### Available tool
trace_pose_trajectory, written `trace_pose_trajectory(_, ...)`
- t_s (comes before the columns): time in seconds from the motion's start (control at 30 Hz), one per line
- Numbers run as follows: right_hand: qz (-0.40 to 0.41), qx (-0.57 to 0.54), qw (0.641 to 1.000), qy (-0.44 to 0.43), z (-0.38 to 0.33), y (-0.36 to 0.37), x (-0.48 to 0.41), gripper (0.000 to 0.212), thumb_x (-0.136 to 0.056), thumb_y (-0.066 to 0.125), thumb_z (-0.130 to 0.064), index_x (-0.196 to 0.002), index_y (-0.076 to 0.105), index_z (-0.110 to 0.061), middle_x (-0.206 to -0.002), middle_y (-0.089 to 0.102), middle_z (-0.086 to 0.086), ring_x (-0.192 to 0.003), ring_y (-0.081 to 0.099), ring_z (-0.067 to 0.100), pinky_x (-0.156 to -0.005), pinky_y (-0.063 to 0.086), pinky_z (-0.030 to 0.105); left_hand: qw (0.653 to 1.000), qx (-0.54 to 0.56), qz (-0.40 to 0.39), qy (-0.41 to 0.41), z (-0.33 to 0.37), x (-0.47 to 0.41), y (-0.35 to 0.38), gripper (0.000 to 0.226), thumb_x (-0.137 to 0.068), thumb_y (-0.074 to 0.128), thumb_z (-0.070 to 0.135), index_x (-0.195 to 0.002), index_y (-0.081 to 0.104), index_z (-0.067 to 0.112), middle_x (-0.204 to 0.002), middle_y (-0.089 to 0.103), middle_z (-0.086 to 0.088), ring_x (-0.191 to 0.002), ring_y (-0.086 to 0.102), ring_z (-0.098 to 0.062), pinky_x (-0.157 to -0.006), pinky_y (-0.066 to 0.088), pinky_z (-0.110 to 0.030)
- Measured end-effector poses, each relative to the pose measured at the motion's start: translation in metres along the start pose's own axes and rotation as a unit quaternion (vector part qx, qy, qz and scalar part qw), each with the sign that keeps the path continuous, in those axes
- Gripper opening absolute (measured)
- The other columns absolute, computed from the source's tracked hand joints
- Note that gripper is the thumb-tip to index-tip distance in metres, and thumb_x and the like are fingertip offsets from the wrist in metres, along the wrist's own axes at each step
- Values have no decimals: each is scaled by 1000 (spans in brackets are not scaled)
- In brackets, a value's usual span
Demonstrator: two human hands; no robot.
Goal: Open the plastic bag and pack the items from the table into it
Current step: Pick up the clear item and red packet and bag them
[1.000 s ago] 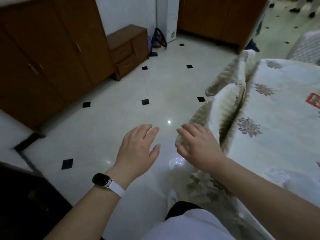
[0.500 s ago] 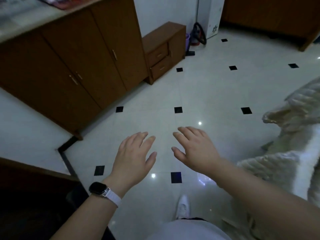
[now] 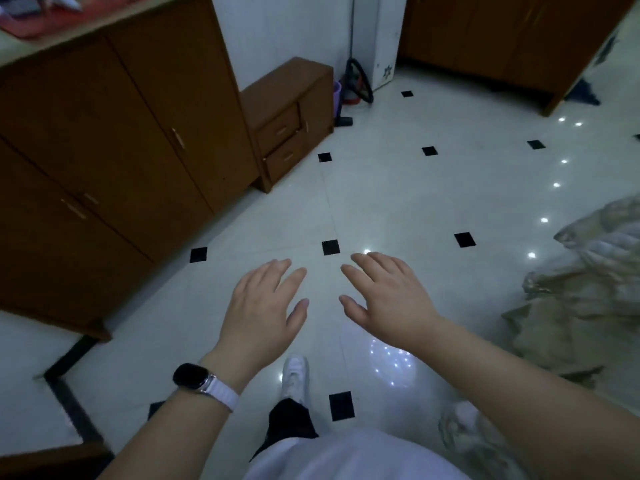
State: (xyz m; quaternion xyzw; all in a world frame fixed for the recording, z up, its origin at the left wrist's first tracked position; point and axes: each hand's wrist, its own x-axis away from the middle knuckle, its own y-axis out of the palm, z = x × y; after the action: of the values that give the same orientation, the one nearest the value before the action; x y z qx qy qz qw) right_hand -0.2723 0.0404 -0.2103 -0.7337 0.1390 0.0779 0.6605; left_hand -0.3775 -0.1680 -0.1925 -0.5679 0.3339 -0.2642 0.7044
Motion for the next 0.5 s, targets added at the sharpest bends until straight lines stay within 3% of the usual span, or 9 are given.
trace_pose_trajectory(0.3,21,85,990,115,55,9,-136,47,-89,48,-47,-118,65,-14,-125,63,8,-113,58,31,-94,44,42,987,59,46,141,-76,-194,30,46,-89,49,41,-126,64,17,-128,62,-10,-118,56,-31,-100,40,-42)
trace_pose_trajectory(0.5,56,134,967,208,105,1,-174,44,-89,51,-44,-117,66,-13,-124,64,8,-113,58,30,-94,43,41,963,104,71,240,-75,-311,46,44,-88,57,37,-124,66,13,-126,62,-12,-116,58,-34,-97,45,-46)
